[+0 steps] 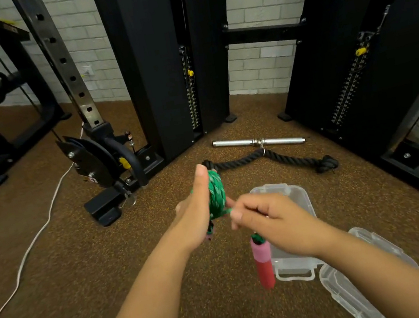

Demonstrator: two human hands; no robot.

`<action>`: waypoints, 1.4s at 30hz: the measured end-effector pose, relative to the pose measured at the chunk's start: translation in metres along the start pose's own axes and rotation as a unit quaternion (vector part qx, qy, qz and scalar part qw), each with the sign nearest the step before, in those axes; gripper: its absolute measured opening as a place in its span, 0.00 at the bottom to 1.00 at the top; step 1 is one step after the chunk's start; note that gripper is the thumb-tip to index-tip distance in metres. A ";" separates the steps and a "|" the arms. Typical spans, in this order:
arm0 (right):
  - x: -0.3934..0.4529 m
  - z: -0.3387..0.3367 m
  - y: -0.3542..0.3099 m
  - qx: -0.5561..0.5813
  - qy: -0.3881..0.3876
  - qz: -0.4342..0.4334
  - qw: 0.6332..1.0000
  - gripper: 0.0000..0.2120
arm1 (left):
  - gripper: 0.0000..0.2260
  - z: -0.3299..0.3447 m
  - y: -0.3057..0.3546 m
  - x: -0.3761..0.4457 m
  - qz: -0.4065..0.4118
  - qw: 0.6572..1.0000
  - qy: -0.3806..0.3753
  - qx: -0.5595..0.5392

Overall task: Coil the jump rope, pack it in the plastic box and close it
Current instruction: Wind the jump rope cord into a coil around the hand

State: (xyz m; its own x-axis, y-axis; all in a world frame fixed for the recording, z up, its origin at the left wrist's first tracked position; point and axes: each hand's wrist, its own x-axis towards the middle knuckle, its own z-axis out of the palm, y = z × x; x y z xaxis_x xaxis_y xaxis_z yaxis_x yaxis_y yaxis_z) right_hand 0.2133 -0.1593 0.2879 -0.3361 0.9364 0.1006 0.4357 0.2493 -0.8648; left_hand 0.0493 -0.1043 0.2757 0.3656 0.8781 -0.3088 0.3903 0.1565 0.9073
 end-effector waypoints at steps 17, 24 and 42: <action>0.008 -0.018 0.028 0.178 0.147 0.161 0.960 0.18 | 0.16 -0.005 0.019 -0.010 0.076 0.939 -0.118 -0.315; 0.008 -0.007 0.033 0.141 0.052 0.167 0.974 0.11 | 0.22 -0.005 0.022 -0.003 0.044 0.868 -0.067 -0.490; -0.005 0.014 0.009 -0.427 0.053 -0.123 0.894 0.15 | 0.11 0.003 0.013 -0.002 0.053 0.983 0.080 -0.156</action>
State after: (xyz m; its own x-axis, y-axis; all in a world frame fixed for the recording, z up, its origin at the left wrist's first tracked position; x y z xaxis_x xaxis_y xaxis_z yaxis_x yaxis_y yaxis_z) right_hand 0.2071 -0.1652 0.2721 -0.4486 0.8342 0.3206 0.8534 0.5064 -0.1233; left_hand 0.0561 -0.1053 0.2876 0.2426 0.9531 -0.1811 0.0695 0.1691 0.9831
